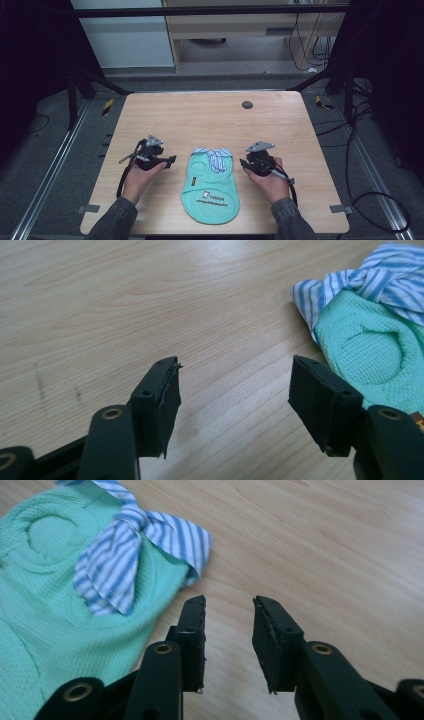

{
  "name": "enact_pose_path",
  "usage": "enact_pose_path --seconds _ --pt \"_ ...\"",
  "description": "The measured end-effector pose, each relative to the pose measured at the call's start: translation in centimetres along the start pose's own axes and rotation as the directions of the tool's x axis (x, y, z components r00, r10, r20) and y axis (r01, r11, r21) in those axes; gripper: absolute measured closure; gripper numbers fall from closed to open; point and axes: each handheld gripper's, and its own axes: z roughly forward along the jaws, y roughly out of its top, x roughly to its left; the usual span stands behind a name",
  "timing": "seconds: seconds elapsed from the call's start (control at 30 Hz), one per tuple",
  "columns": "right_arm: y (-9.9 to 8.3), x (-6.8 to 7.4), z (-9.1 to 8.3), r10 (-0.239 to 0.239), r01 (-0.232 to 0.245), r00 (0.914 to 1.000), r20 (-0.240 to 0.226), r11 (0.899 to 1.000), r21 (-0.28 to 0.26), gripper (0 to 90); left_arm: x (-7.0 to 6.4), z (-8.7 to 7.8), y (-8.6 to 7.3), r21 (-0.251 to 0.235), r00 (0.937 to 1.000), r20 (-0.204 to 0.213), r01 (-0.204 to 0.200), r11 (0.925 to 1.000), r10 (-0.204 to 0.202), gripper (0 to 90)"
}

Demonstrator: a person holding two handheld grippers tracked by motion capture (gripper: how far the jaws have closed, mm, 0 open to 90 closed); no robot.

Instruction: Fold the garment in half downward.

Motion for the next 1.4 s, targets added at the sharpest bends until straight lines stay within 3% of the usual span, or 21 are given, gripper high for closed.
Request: enact_pose_path --seconds 0.1,0.17,0.2,0.3,0.63,0.87,1.4 --pt "1.3 0.5 0.4 -0.032 0.032 0.9991 -0.029 0.999 0.010 71.9 -0.9 0.6 0.6 0.008 0.9983 -0.030 -0.051 0.9987 0.051 42.4" --pt "2.1 0.6 0.8 -0.037 0.037 0.9985 -0.042 0.999 0.010 75.7 -1.2 0.8 1.4 -0.004 0.9975 -0.033 -0.063 0.9980 0.063 44.5" --pt "2.8 0.7 1.3 -0.046 0.047 0.9979 -0.046 0.999 0.013 78.6 -1.2 0.8 1.8 -0.008 0.9974 -0.030 -0.067 0.9977 0.066 49.6" --pt "3.5 1.0 2.2 -0.058 0.059 0.9965 -0.060 0.998 0.006 81.2 -1.1 1.5 3.3 -0.040 0.9996 0.011 -0.027 0.9988 0.028 54.3" --pt "5.1 0.6 4.8 -0.039 0.041 0.9969 -0.068 0.999 0.031 80.4 -2.5 4.4 6.8 -0.020 0.9959 0.082 -0.037 0.9991 0.039 59.9" --pt "5.3 0.5 5.6 -0.032 0.035 0.9975 -0.062 0.998 0.043 74.4 -3.6 6.2 6.9 0.038 0.9947 0.064 -0.083 0.9958 0.081 56.8" --pt "4.9 -0.3 6.6 0.032 -0.027 0.9975 -0.063 0.996 0.086 62.0 -4.0 7.7 5.2 0.094 0.9938 0.079 -0.085 0.9919 0.078 54.2"
